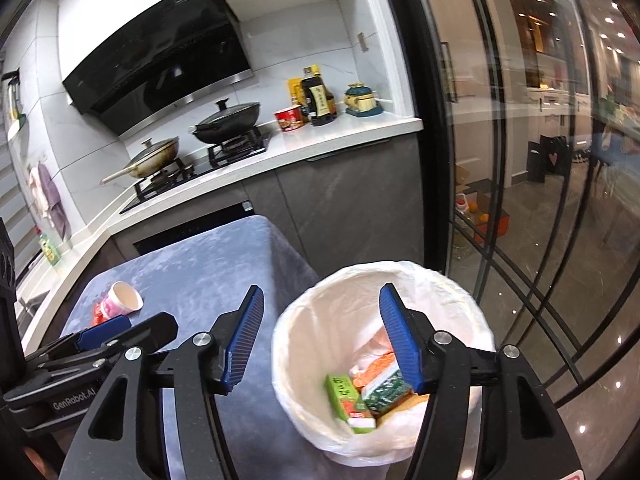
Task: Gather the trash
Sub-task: 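Move both tools back toward the pink cup and red bag on the table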
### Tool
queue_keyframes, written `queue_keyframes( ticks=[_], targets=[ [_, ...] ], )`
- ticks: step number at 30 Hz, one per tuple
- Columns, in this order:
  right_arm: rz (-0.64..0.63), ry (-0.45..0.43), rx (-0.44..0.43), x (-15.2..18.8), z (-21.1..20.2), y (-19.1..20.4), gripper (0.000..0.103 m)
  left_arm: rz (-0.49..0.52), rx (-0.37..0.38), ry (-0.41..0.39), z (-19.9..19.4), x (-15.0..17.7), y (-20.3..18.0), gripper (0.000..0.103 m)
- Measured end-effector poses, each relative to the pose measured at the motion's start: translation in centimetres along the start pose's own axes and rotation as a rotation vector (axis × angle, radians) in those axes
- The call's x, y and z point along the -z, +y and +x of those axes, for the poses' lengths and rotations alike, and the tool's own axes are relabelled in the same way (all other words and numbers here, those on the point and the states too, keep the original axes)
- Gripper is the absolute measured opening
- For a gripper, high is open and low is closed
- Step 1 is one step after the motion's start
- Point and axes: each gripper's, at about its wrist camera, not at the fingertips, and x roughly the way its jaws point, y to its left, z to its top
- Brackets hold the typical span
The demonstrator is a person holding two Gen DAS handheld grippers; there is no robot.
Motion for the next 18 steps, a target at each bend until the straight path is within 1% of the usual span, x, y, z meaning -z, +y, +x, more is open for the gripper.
queue_keyframes(
  ticks=[5, 9, 12, 18],
  targets=[
    [-0.039, 0.011, -0.032, 0.3, 0.6, 3.2, 0.06, -0.041, -0.046, -0.021, -1.4, -0.2, 3.7, 0.085],
    [-0.074, 0.023, -0.07, 0.7, 1.3, 6.6, 0.06, -0.066, -0.086, -0.036, -2.6, -0.2, 6.8, 0.086],
    [-0.096, 0.035, -0.099, 1.2, 1.9, 9.1, 0.06, -0.085, -0.125, -0.046, -3.7, 0.0, 9.6, 0.088],
    [-0.147, 0.07, -0.158, 2.4, 3.6, 14.5, 0.061, -0.138, -0.201, -0.055, -5.4, 0.3, 15.8, 0.089]
  ],
)
